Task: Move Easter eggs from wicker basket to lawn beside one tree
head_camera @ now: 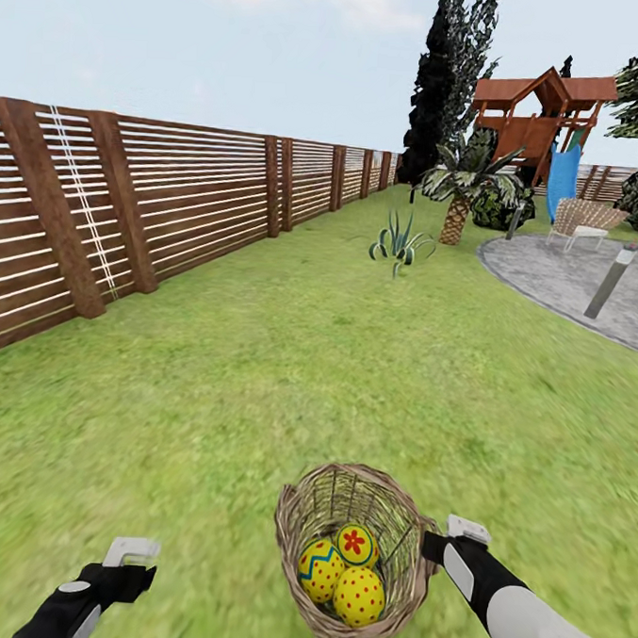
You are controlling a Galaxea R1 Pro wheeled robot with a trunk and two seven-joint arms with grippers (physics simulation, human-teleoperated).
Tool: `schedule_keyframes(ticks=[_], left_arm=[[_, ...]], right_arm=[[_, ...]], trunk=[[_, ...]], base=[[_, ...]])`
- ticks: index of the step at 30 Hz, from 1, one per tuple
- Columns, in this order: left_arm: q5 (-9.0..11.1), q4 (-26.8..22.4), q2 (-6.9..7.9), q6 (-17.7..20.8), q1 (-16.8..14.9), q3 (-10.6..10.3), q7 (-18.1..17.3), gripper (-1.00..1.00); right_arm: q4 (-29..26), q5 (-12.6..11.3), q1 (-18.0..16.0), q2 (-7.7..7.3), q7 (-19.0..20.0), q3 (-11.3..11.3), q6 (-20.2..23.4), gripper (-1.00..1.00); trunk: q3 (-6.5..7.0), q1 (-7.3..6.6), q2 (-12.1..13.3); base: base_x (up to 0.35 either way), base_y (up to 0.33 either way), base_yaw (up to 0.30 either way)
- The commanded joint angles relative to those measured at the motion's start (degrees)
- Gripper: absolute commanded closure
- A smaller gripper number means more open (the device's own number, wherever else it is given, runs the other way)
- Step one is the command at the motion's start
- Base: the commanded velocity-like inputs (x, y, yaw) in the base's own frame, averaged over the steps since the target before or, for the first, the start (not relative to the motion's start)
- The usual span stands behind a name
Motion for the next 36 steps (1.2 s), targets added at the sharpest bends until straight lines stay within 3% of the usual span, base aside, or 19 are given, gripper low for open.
schedule_keyframes(ticks=[1,4,5,10,12,15,28,36], left_arm=[[0.6,-2.2,0.17,3.2,-0.8,-0.2,0.3,-1.0],[0.7,-13.0,0.34,16.9,-4.5,0.1,0.1,-1.0],[0.6,-16.6,0.2,22.1,-7.0,0.2,0.2,-1.0],[0.4,-19.7,0.44,33.4,-18.6,0.3,0.3,-1.0],[0.3,-19.8,0.52,34.8,-20.9,0.2,0.4,-1.0],[0.2,-19.7,0.51,35.1,-21.8,0.2,0.5,-1.0],[0.4,-20.0,0.05,35.2,-21.9,0.3,0.5,-1.0],[0.4,-20.0,0.02,35.2,-21.9,0.0,0.4,-1.0]], right_arm=[[-0.1,-0.6,0.0,0.0,-0.1,-0.1,0.3,1.0],[-0.1,-0.5,0.0,-0.06,-0.2,-0.1,0.3,1.0],[-0.1,-0.5,0.0,-0.11,-0.2,0.0,0.3,1.0],[-0.1,-0.5,0.0,-0.14,-0.2,0.0,0.2,1.0],[-0.1,-0.6,0.0,-0.05,-0.2,0.0,0.2,1.0],[-0.1,-0.6,0.0,0.08,-0.1,0.1,0.2,1.0],[-0.1,-0.6,0.1,0.05,0.2,0.1,0.3,1.0],[-0.1,-0.5,0.1,-0.06,3.0,0.1,0.3,1.0]], trunk=[[0.13,-0.23,0.4],[0.67,-0.89,1.6],[0.85,-1.11,2.0],[1.74,-2.21,4.0],[2.1,-2.65,4.8],[2.64,-3.31,6.0],[4.98,-6.16,11.2],[6.41,-7.92,14.4]], base=[[0.0,0.0,0.0],[0.0,0.0,0.0],[0.0,0.0,0.0],[0.0,0.0,0.0],[0.0,0.0,0.0],[0.0,0.0,0.0],[0.0,0.0,-0.185],[0.0,0.0,-0.273]])
